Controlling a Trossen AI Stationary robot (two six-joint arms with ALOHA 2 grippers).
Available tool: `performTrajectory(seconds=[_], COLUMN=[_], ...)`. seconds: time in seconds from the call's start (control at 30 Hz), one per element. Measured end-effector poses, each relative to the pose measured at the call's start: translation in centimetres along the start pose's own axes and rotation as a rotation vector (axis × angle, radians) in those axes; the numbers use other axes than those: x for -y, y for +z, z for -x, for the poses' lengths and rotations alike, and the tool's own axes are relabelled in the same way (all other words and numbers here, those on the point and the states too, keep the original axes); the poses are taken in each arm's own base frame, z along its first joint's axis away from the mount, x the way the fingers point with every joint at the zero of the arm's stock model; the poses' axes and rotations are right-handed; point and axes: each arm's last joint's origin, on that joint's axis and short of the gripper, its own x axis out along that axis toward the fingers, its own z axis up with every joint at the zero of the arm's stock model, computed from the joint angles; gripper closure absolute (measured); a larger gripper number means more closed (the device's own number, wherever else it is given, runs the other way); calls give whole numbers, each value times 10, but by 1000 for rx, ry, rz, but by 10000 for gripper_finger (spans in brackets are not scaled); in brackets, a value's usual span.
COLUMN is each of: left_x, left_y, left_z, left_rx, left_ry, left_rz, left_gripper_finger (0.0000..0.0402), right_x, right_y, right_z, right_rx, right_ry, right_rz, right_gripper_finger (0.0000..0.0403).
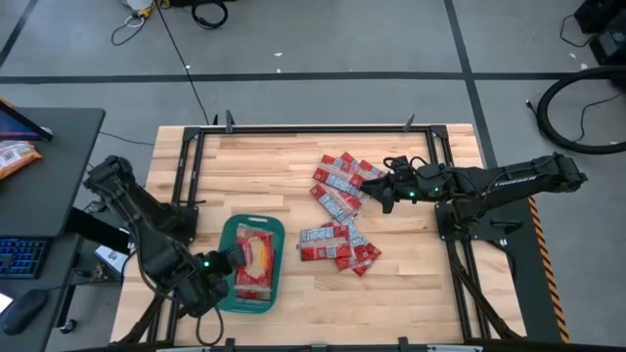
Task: Sort popcorn bags into baskets
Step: Put the red popcorn bag into the green bin
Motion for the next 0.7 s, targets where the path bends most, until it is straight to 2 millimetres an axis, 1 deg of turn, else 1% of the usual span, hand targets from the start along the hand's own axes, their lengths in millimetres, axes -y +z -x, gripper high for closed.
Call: performTrajectory(seconds=[0.13,0.3,0.53,0.7], left_x=[21,35,35,30], left_y=[-2,-2,2,3], left_z=[-15,-26,-25,-18], left_rx=[-30,-24,34,45], left_ry=[-21,-47,-116,-132], left_rz=[-56,-75,26,69], left_gripper_finger=[401,397,339,311], right_x=[0,0,0,0], right_y=[0,0,0,0], right_z=[0,0,0,0], right_rx=[0,0,0,0], right_ry=[0,0,0,0], right_rz=[-24,-25,-23,-16], right_gripper_finger=[277,277,277,277])
